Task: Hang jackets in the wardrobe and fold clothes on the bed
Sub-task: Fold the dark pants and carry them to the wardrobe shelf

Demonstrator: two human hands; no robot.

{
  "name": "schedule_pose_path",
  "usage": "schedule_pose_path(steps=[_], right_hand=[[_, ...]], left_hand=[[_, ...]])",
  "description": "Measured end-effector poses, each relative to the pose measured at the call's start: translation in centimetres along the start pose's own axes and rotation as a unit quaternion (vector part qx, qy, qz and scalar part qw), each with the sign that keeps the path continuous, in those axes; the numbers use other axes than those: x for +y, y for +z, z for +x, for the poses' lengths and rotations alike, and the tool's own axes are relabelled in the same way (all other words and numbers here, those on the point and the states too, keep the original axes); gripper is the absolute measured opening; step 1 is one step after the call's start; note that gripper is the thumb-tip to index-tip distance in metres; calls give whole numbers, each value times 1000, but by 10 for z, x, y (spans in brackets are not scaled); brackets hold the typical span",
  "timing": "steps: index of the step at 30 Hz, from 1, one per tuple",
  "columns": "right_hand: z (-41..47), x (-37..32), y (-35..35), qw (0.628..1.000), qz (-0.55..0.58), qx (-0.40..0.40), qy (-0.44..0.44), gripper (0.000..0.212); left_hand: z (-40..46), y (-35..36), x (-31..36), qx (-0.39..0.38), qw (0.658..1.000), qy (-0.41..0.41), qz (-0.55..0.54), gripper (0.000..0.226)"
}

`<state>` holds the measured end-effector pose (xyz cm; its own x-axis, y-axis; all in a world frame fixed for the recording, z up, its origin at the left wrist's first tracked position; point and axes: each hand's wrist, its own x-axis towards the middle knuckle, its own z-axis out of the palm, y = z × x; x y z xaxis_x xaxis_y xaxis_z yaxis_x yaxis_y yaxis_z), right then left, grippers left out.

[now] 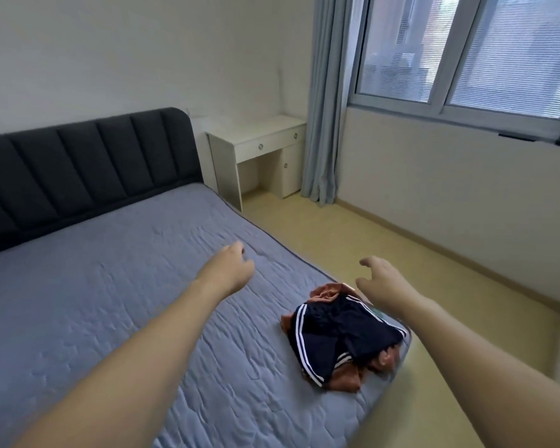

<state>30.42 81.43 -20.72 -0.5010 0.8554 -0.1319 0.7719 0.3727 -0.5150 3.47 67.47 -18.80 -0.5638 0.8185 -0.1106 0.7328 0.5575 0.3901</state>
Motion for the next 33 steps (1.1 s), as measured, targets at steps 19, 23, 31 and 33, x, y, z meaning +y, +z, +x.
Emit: schedule_pose_path(steps=[19, 23, 31, 33], right_hand=[[484, 334, 298, 976, -53, -211, 17, 29], [540, 385, 364, 968, -117, -223, 28, 46], [559, 419, 417, 955, -238, -176, 32, 53], [566, 416, 409, 960, -192, -200, 43, 58]], left_hand=[[385, 527, 8, -172, 949, -241, -109, 33], [431, 601, 5, -151, 939, -304, -60, 49], [451, 626, 0, -163, 925, -341, -35, 43], [442, 612, 7, -196, 929, -312, -40, 35]])
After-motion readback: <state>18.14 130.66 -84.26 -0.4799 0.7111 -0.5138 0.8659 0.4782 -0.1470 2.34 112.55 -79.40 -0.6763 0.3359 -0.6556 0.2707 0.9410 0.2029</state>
